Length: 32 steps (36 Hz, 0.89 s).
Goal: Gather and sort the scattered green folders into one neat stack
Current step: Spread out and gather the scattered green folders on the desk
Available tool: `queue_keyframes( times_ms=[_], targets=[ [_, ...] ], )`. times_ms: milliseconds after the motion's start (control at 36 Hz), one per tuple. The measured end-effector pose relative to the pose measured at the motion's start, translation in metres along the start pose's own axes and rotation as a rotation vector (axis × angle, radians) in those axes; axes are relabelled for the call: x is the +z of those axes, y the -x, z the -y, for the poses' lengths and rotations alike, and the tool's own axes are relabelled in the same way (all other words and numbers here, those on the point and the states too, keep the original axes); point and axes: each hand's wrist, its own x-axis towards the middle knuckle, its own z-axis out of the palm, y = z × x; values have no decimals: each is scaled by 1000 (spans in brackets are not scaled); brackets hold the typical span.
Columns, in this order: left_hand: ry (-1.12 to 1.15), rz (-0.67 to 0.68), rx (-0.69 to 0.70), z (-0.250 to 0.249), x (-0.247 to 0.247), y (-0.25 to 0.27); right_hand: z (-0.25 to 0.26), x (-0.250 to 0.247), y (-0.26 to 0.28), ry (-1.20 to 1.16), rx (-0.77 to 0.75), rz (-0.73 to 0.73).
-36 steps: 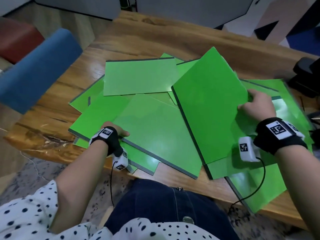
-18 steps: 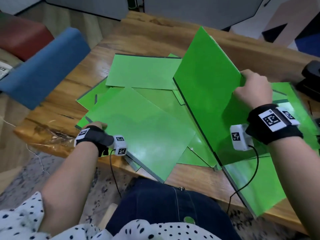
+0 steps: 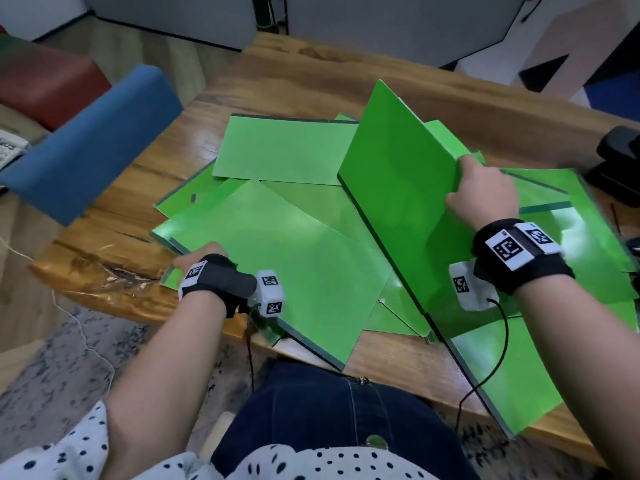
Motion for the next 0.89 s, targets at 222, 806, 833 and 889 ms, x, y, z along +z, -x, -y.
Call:
queue_keyframes(
  times_ms=[222, 806, 833, 889],
  targets=[
    [33, -60, 454, -50, -1, 72, -5, 4, -4, 15, 8, 2],
    [-102, 580, 915, -203, 14, 107, -79, 96, 6, -678, 550, 302],
    [-137, 601, 912, -206, 20, 108, -80, 103, 8, -669, 575, 344],
    [-184, 650, 889, -208, 30, 116, -80, 111, 12, -636, 606, 413]
  ],
)
